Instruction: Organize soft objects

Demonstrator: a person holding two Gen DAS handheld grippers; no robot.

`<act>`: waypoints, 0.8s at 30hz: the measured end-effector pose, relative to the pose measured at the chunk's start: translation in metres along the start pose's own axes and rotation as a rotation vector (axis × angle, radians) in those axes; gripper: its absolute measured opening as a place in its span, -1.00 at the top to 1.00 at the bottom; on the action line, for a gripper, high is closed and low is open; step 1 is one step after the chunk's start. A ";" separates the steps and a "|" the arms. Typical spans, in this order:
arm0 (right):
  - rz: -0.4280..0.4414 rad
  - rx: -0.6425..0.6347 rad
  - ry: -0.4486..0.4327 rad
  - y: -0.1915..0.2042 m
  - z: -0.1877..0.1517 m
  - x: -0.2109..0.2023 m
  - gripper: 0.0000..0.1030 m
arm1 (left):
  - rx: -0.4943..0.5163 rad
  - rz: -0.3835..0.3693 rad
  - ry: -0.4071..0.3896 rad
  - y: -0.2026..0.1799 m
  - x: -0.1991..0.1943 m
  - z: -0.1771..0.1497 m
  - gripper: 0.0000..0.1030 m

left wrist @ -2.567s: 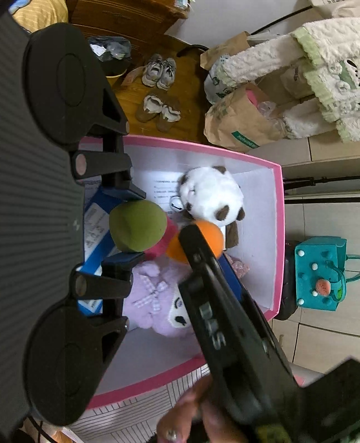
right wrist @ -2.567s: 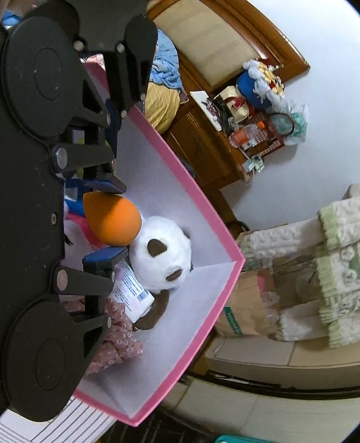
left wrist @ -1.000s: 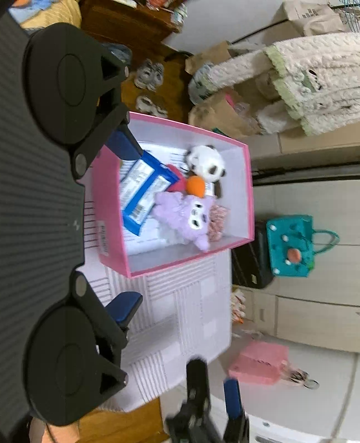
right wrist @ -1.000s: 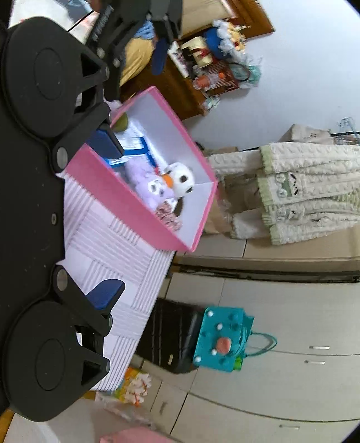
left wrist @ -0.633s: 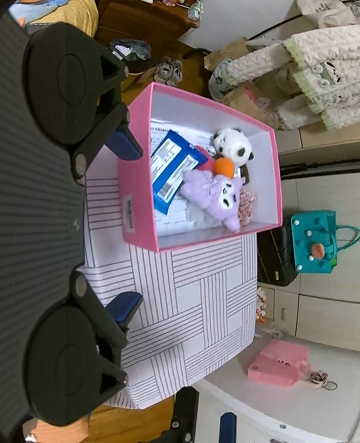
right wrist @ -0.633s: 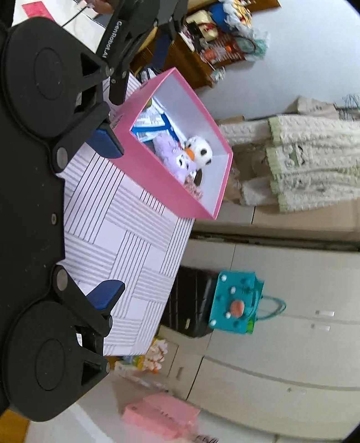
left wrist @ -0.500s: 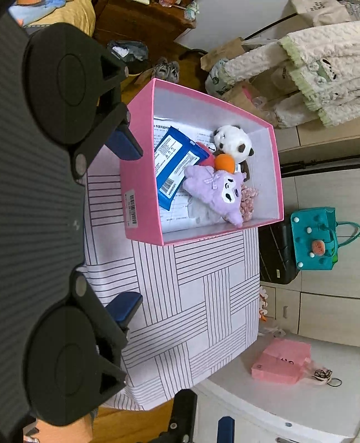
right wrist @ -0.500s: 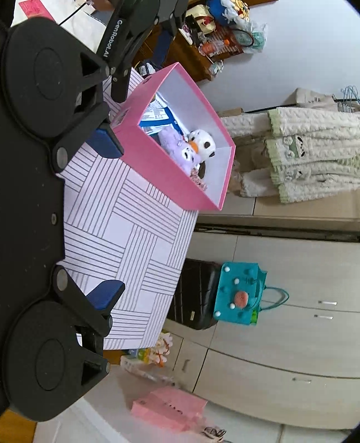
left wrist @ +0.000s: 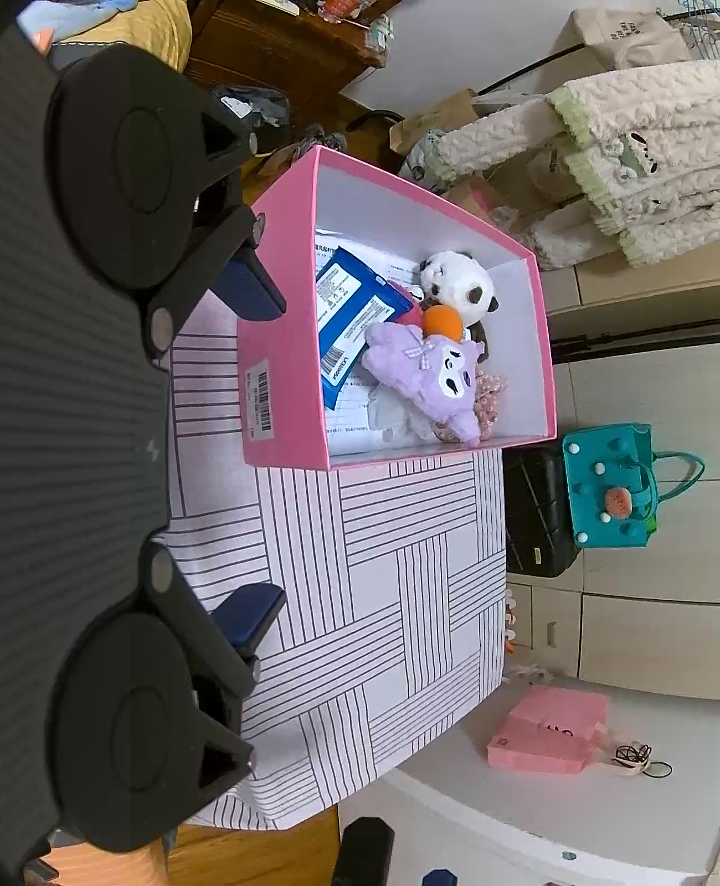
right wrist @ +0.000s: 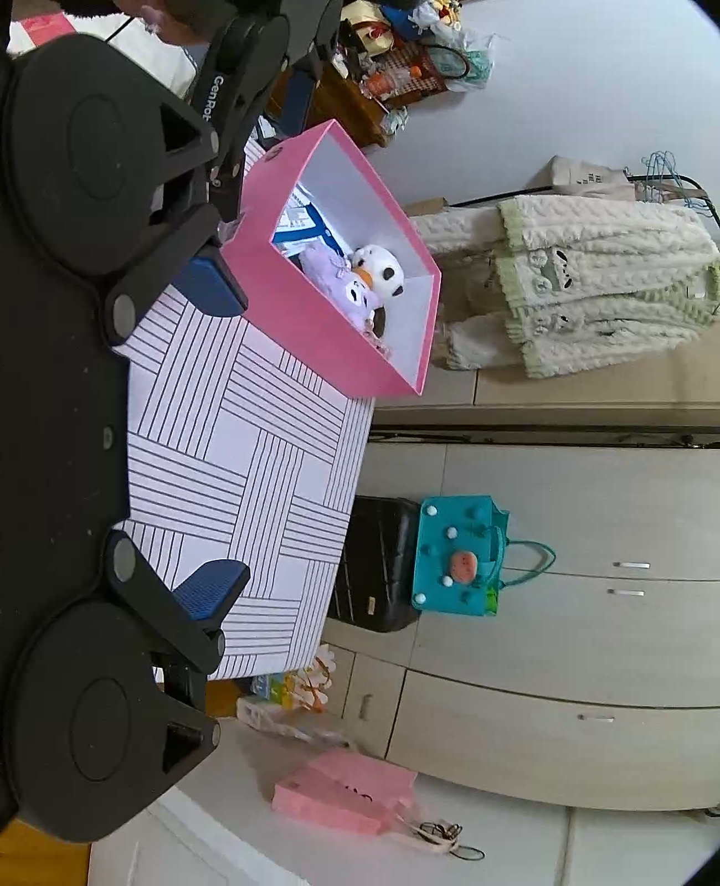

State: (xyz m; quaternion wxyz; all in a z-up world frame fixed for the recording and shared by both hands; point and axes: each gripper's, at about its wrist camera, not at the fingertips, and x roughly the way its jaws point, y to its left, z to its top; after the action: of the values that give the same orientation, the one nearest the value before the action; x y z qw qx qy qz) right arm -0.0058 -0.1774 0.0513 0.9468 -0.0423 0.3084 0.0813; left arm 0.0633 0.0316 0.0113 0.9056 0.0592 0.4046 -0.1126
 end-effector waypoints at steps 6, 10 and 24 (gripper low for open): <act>-0.041 0.017 -0.033 0.002 -0.011 0.000 -0.88 | 0.001 0.013 -0.026 -0.004 -0.003 -0.005 -0.99; -0.053 0.056 -0.064 0.000 -0.020 -0.002 -0.88 | -0.002 0.045 -0.076 -0.006 -0.006 -0.013 -0.99; -0.124 0.072 -0.096 0.003 -0.037 0.001 -0.88 | -0.014 0.020 -0.171 -0.011 -0.010 -0.029 -0.99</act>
State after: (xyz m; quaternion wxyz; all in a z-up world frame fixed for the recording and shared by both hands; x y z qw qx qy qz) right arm -0.0269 -0.1795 0.0209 0.9647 -0.0234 0.2619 0.0132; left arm 0.0331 0.0279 -0.0012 0.9384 0.0471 0.3258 -0.1052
